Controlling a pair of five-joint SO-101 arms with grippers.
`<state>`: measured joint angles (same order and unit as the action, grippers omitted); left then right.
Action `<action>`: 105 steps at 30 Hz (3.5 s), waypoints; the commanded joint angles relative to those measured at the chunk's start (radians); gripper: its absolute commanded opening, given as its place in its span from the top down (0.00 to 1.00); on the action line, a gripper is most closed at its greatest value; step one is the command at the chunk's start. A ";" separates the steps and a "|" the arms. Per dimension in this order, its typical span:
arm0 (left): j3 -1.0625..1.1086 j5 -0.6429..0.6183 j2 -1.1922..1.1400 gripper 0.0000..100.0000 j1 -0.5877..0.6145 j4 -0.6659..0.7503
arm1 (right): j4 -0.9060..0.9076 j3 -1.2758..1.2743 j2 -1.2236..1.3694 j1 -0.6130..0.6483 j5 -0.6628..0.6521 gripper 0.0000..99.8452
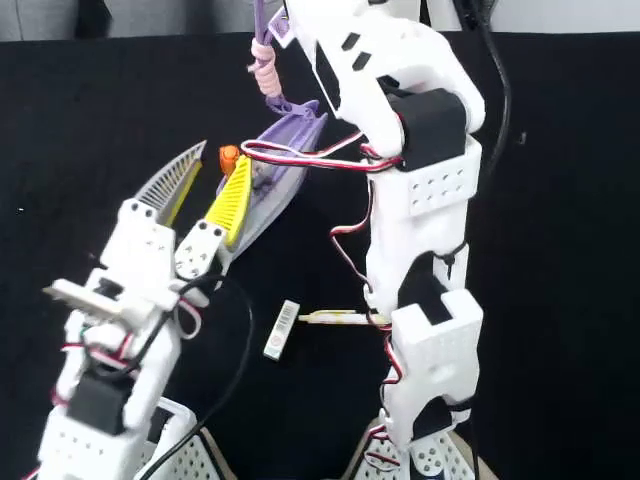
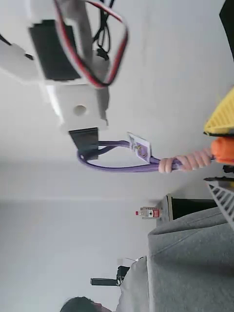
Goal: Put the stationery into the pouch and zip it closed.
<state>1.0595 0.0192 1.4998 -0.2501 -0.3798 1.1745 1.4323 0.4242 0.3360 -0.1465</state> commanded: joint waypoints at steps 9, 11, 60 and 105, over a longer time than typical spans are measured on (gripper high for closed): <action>-0.613 -0.063 0.002 0.84 0.061 -0.529 | -0.048 0.031 -0.002 -0.011 0.003 0.99; -0.650 -0.057 0.002 0.84 0.064 -0.629 | -0.048 0.031 -0.002 -0.011 0.008 0.99; -0.180 -0.077 -1.255 0.84 -0.229 -0.356 | -0.041 0.036 -0.002 -0.011 0.002 0.99; -0.427 -0.081 -1.171 0.97 -0.159 -0.667 | -0.038 0.041 -0.012 -0.063 0.002 0.99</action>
<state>0.6360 -0.0575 0.1250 -0.5140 -1.0518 1.1592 1.4323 0.4242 0.3084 -0.1465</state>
